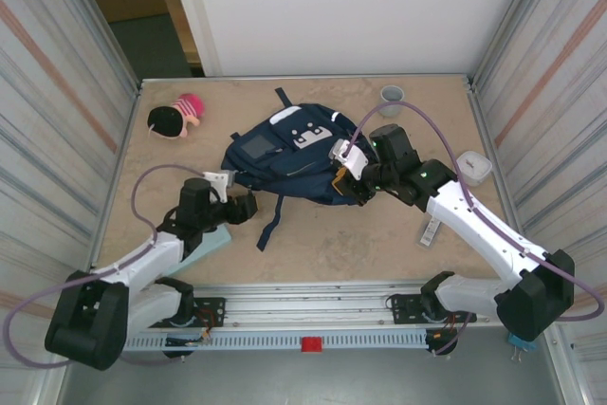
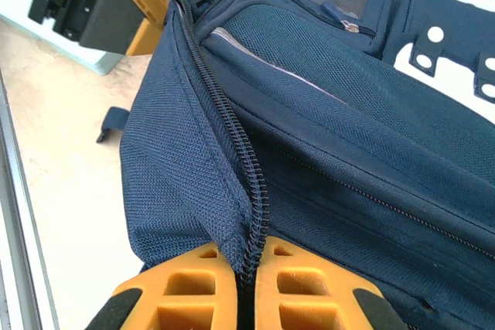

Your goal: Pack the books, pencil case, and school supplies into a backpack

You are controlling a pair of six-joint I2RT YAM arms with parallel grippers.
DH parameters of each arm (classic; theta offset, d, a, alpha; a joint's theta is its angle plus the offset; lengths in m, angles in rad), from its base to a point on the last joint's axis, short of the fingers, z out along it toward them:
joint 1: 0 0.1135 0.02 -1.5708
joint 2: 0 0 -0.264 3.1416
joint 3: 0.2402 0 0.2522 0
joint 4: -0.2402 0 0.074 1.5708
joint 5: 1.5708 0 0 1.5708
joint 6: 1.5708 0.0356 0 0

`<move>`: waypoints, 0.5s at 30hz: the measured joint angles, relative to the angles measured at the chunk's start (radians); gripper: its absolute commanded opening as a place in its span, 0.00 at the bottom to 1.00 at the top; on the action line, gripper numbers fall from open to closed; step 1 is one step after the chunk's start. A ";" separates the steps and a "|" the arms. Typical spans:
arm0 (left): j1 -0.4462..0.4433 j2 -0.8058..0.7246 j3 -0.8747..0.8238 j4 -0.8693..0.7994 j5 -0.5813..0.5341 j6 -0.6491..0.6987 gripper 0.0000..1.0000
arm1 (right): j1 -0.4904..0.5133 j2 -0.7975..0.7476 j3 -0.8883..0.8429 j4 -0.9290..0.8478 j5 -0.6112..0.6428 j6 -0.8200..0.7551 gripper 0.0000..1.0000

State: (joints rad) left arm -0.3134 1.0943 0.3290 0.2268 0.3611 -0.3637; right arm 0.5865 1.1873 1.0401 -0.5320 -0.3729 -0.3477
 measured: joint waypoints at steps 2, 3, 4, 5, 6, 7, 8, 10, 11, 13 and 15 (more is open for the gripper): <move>-0.003 0.048 0.010 0.033 0.013 0.015 0.40 | 0.000 0.000 0.000 0.000 -0.003 0.005 0.00; -0.008 0.073 0.016 0.054 0.018 0.028 0.32 | 0.000 0.001 0.000 0.002 -0.003 0.007 0.00; -0.014 0.092 0.023 0.071 0.025 0.032 0.24 | 0.000 0.002 0.000 0.005 -0.003 0.011 0.00; -0.022 0.106 0.031 0.083 0.032 0.040 0.16 | 0.000 0.003 0.000 0.007 -0.003 0.018 0.00; -0.032 0.116 0.037 0.094 0.037 0.051 0.09 | 0.000 0.004 0.000 0.008 -0.002 0.025 0.00; -0.042 0.118 0.043 0.102 0.040 0.053 0.04 | 0.000 0.005 0.000 0.010 -0.001 0.028 0.00; -0.056 0.117 0.048 0.112 0.040 0.060 0.01 | 0.000 0.005 0.000 0.014 0.001 0.033 0.00; -0.084 0.107 0.057 0.114 0.034 0.075 0.00 | 0.000 0.005 0.000 0.024 0.008 0.046 0.00; -0.098 0.097 0.060 0.111 0.031 0.079 0.00 | 0.000 0.004 -0.003 0.032 0.011 0.053 0.00; -0.124 0.072 0.068 0.089 0.021 0.093 0.00 | 0.000 0.001 -0.019 0.050 0.016 0.064 0.00; -0.153 0.038 0.078 0.058 0.018 0.112 0.00 | 0.000 -0.006 -0.045 0.069 0.026 0.080 0.00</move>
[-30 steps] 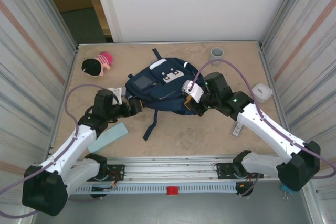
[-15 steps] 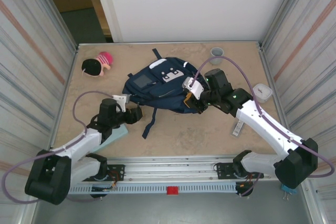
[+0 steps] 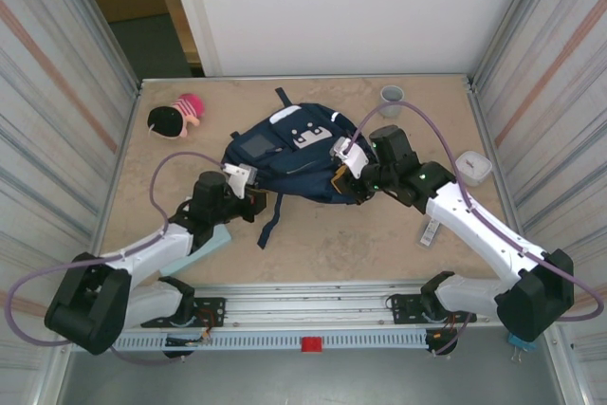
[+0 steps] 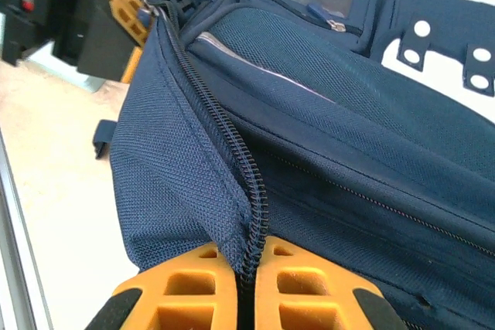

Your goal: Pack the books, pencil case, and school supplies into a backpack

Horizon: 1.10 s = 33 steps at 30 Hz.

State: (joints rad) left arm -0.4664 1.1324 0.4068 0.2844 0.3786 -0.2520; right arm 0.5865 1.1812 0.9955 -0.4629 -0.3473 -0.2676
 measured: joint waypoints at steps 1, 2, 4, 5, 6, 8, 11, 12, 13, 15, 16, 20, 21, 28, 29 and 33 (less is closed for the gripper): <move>-0.011 -0.019 0.003 -0.014 -0.001 0.009 0.00 | 0.000 -0.004 -0.016 0.011 0.006 0.007 0.00; -0.018 -0.039 0.007 -0.031 0.000 0.018 0.00 | 0.000 -0.008 -0.031 0.019 0.012 0.017 0.00; -0.023 -0.065 0.013 -0.061 0.006 0.031 0.00 | 0.000 -0.015 -0.053 0.035 0.019 0.032 0.00; -0.025 -0.074 0.017 -0.081 0.011 0.039 0.00 | 0.000 -0.016 -0.062 0.040 0.022 0.040 0.00; -0.028 -0.081 0.023 -0.099 0.020 0.047 0.00 | 0.000 -0.017 -0.068 0.047 0.026 0.048 0.00; -0.041 -0.084 0.046 -0.144 0.040 0.064 0.00 | 0.000 -0.018 -0.081 0.065 0.032 0.062 0.00; -0.085 -0.070 0.100 -0.218 0.061 0.095 0.00 | 0.009 -0.021 -0.110 0.103 0.037 0.080 0.00; -0.108 -0.057 0.127 -0.244 0.069 0.105 0.00 | 0.018 -0.023 -0.123 0.119 0.042 0.080 0.00; -0.128 -0.042 0.155 -0.267 0.076 0.116 0.00 | 0.033 -0.026 -0.136 0.132 0.053 0.080 0.00; -0.159 -0.007 0.209 -0.315 0.085 0.127 0.00 | 0.072 -0.037 -0.162 0.158 0.081 0.074 0.00; -0.167 0.012 0.233 -0.337 0.087 0.128 0.00 | 0.094 -0.048 -0.181 0.177 0.100 0.069 0.00; -0.173 0.079 0.276 -0.391 0.105 0.128 0.00 | 0.124 -0.066 -0.241 0.226 0.135 0.054 0.17; -0.177 0.096 0.280 -0.396 0.108 0.127 0.00 | 0.126 -0.066 -0.253 0.232 0.138 0.060 0.35; -0.225 0.171 0.264 -0.400 0.060 0.069 0.00 | 0.051 -0.083 -0.272 0.231 0.081 0.361 0.75; -0.238 0.174 0.253 -0.390 0.039 0.059 0.00 | 0.026 -0.095 -0.273 0.216 0.079 0.430 0.76; -0.314 0.222 0.212 -0.348 -0.058 0.033 0.00 | -0.069 -0.161 -0.284 0.135 0.055 0.723 0.78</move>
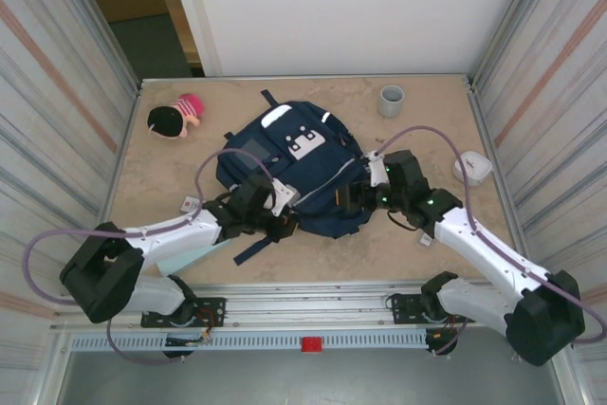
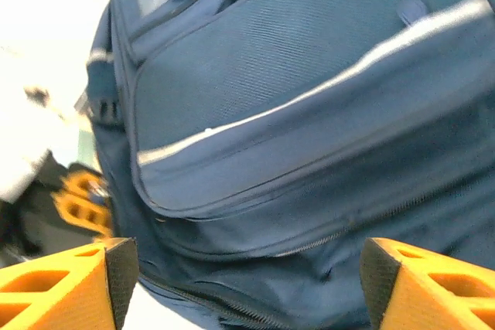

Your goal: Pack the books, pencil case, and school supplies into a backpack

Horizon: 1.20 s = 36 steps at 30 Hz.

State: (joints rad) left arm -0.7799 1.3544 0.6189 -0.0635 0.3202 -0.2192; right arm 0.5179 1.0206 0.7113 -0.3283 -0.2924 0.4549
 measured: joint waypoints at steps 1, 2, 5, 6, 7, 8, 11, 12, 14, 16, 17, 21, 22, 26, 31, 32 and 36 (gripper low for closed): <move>-0.014 0.017 -0.010 0.013 -0.018 -0.008 0.00 | -0.015 -0.017 -0.014 -0.018 -0.016 0.072 0.80; -0.022 0.031 -0.018 0.019 -0.033 -0.014 0.00 | -0.023 -0.029 -0.030 -0.027 -0.028 0.118 0.80; -0.028 0.057 -0.037 0.041 -0.068 -0.030 0.00 | -0.042 -0.049 -0.097 -0.071 -0.070 0.260 0.82; -0.032 0.060 -0.039 0.048 -0.077 -0.033 0.00 | -0.044 -0.048 -0.118 -0.080 -0.076 0.299 0.83; -0.034 0.060 -0.040 0.054 -0.083 -0.033 0.00 | -0.047 -0.046 -0.136 -0.085 -0.081 0.328 0.83; -0.039 0.060 -0.040 0.062 -0.087 -0.033 0.00 | -0.048 -0.044 -0.157 -0.085 -0.085 0.360 0.83; -0.058 0.061 -0.040 0.077 -0.085 -0.033 0.00 | -0.056 -0.021 -0.212 -0.039 -0.108 0.433 0.75; -0.064 0.063 -0.040 0.083 -0.083 -0.033 0.00 | -0.058 -0.004 -0.229 -0.013 -0.114 0.454 0.68; -0.076 0.068 -0.040 0.100 -0.077 -0.033 0.00 | -0.060 0.030 -0.253 0.041 -0.124 0.490 0.55; -0.094 0.077 -0.040 0.111 -0.073 -0.033 0.00 | -0.060 0.058 -0.267 0.090 -0.129 0.520 0.45; -0.104 0.083 -0.040 0.114 -0.067 -0.033 0.00 | -0.060 0.071 -0.271 0.119 -0.130 0.529 0.42; -0.153 0.125 -0.013 0.110 -0.047 -0.031 0.02 | -0.058 0.088 -0.277 0.195 -0.125 0.558 0.35; -0.166 0.138 0.002 0.107 -0.040 -0.031 0.03 | -0.056 0.088 -0.278 0.205 -0.123 0.563 0.35; -0.225 0.203 0.079 0.109 -0.013 -0.029 0.11 | -0.034 0.088 -0.279 0.239 -0.105 0.575 0.34; -0.259 0.245 0.148 0.112 -0.001 -0.031 0.25 | -0.027 0.080 -0.290 0.257 -0.084 0.584 0.39; -0.264 0.244 0.156 0.111 0.000 -0.024 0.32 | -0.033 0.072 -0.290 0.253 -0.082 0.580 0.42; -0.272 0.204 0.175 0.078 -0.022 0.020 0.60 | -0.089 0.032 -0.277 0.195 -0.103 0.510 0.52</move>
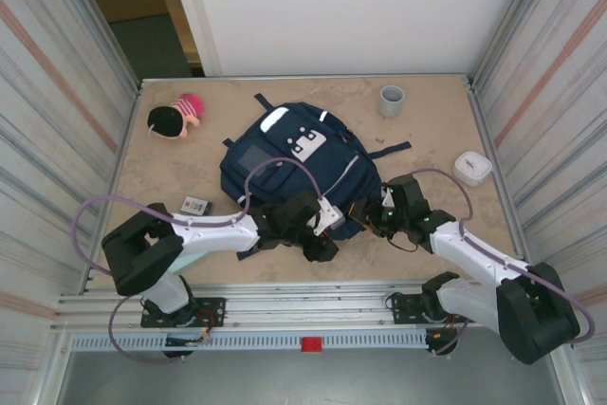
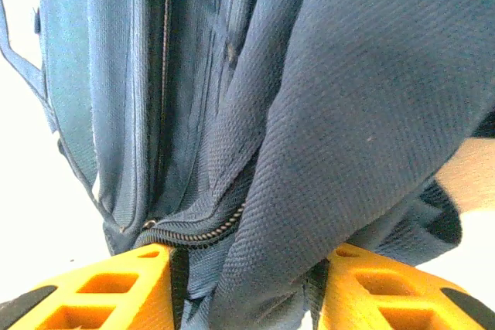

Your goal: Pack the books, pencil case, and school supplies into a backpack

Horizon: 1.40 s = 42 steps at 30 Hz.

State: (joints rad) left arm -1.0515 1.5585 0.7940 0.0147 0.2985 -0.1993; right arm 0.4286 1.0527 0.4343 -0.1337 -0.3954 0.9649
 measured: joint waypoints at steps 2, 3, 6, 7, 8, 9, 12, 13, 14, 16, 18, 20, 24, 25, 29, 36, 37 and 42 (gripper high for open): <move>0.001 -0.055 0.000 -0.048 -0.036 0.044 0.70 | -0.033 -0.011 0.032 -0.063 -0.006 -0.063 0.58; 0.003 -0.084 0.000 -0.070 -0.055 0.062 0.72 | -0.044 -0.014 0.055 -0.092 -0.006 -0.094 0.59; 0.022 -0.211 -0.014 -0.122 -0.124 0.150 0.77 | -0.056 -0.032 0.129 -0.175 -0.006 -0.198 0.63; 0.037 -0.257 -0.029 -0.124 -0.140 0.184 0.77 | -0.056 -0.044 0.149 -0.196 -0.006 -0.228 0.63; 0.058 -0.307 -0.052 -0.124 -0.147 0.228 0.78 | -0.056 -0.063 0.164 -0.217 -0.006 -0.257 0.63; 0.079 -0.341 -0.072 -0.122 -0.148 0.264 0.78 | -0.056 -0.080 0.172 -0.231 -0.007 -0.277 0.63; 0.146 -0.398 -0.129 -0.125 -0.150 0.380 0.78 | -0.056 -0.131 0.179 -0.268 -0.023 -0.322 0.63; 0.165 -0.395 -0.139 -0.129 -0.150 0.421 0.78 | -0.053 -0.143 0.179 -0.280 -0.027 -0.330 0.63; 0.176 -0.385 -0.144 -0.132 -0.150 0.462 0.78 | -0.049 -0.156 0.178 -0.288 -0.031 -0.335 0.63; 0.182 -0.356 -0.146 -0.139 -0.142 0.538 0.78 | -0.039 -0.180 0.177 -0.298 -0.047 -0.343 0.63; 0.182 -0.318 -0.146 -0.137 -0.132 0.601 0.78 | -0.022 -0.206 0.174 -0.296 -0.064 -0.344 0.63; 0.181 -0.272 -0.146 -0.123 -0.132 0.650 0.77 | 0.002 -0.232 0.161 -0.286 -0.080 -0.336 0.63; 0.181 -0.172 -0.145 -0.070 -0.136 0.722 0.71 | 0.064 -0.271 0.113 -0.277 -0.085 -0.291 0.63; 0.181 -0.149 -0.141 -0.061 -0.136 0.732 0.67 | 0.075 -0.280 0.099 -0.276 -0.084 -0.281 0.63; 0.171 -0.072 -0.133 -0.002 -0.162 0.752 0.41 | 0.084 -0.315 0.059 -0.277 -0.076 -0.242 0.64; 0.148 -0.043 -0.164 0.157 -0.105 0.682 0.02 | 0.085 -0.359 0.033 -0.271 -0.077 -0.213 0.61; 0.148 -0.043 -0.176 0.187 -0.093 0.666 0.02 | 0.088 -0.361 0.024 -0.263 -0.080 -0.207 0.61; 0.148 -0.043 -0.206 0.271 -0.050 0.599 0.01 | 0.168 -0.393 -0.056 -0.190 -0.085 -0.134 0.62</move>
State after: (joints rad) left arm -0.9035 1.5158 0.5884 0.2855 0.2489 0.3996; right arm 0.5964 0.6594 0.3782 -0.3233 -0.4808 0.8310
